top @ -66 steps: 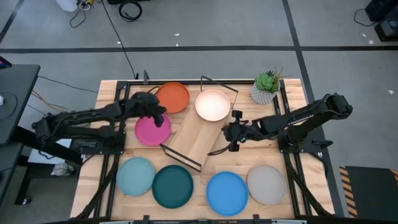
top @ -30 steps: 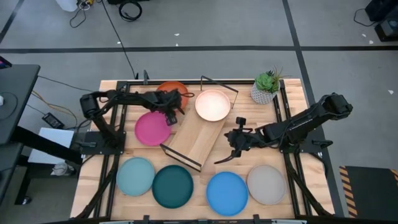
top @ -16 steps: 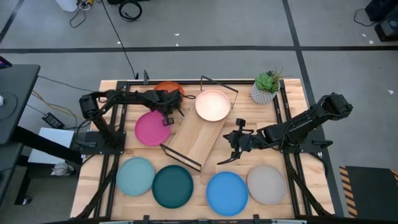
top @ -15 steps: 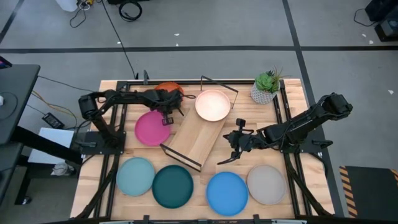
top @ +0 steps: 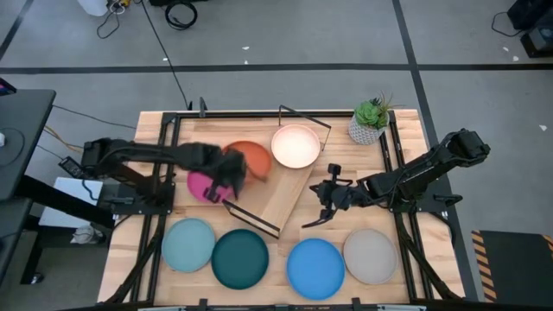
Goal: Place and stack plates onto a shelf
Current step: Put the orange plate on the shelf
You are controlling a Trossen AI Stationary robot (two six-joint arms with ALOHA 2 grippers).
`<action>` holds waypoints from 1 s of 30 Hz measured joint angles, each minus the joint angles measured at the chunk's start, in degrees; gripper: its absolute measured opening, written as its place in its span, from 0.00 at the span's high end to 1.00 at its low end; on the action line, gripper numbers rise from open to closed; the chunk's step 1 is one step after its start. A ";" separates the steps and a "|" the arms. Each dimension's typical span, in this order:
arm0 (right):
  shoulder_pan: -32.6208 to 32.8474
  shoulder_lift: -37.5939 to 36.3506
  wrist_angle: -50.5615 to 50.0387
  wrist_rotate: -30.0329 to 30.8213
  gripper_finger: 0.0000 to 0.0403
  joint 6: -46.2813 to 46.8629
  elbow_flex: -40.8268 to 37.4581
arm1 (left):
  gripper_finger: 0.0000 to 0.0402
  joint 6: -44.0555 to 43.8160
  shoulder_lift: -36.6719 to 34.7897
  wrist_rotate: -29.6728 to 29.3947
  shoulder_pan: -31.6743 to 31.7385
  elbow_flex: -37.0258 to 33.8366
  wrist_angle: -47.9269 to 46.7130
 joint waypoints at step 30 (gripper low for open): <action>-4.23 0.00 7.80 -3.69 0.97 -4.28 0.02 | 0.96 26.41 -6.55 -6.36 -8.20 -10.81 8.75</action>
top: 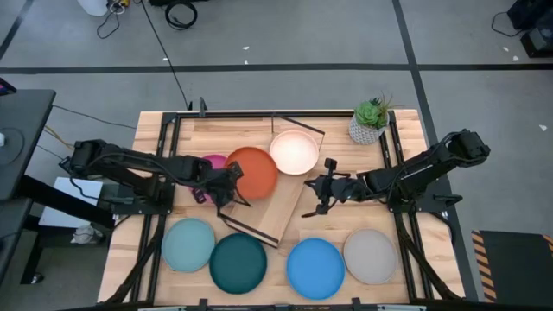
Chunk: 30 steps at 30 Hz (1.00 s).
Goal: Place and stack plates onto a shelf
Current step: Put the orange plate on the shelf
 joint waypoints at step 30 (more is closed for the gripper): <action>2.71 0.37 4.18 2.82 0.34 -57.07 10.67 | 0.96 -5.72 -7.59 13.08 2.77 0.00 16.40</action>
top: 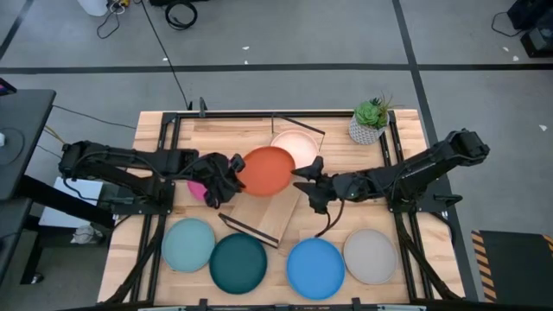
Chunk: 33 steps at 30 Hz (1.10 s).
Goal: Place and stack plates onto a shelf
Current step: Put the orange plate on the shelf
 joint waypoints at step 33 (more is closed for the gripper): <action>0.26 5.33 8.21 2.03 0.73 -9.98 0.00 | 0.63 -15.90 -4.20 -1.43 -1.92 0.13 6.92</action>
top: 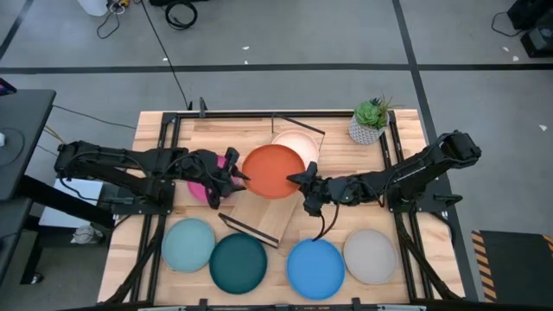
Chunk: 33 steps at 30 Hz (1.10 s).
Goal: Place and stack plates onto a shelf
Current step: Put the orange plate on the shelf
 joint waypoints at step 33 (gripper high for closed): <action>8.86 17.59 6.96 3.68 0.75 4.64 0.00 | 0.47 -23.63 -15.99 -12.26 -0.96 -0.11 9.52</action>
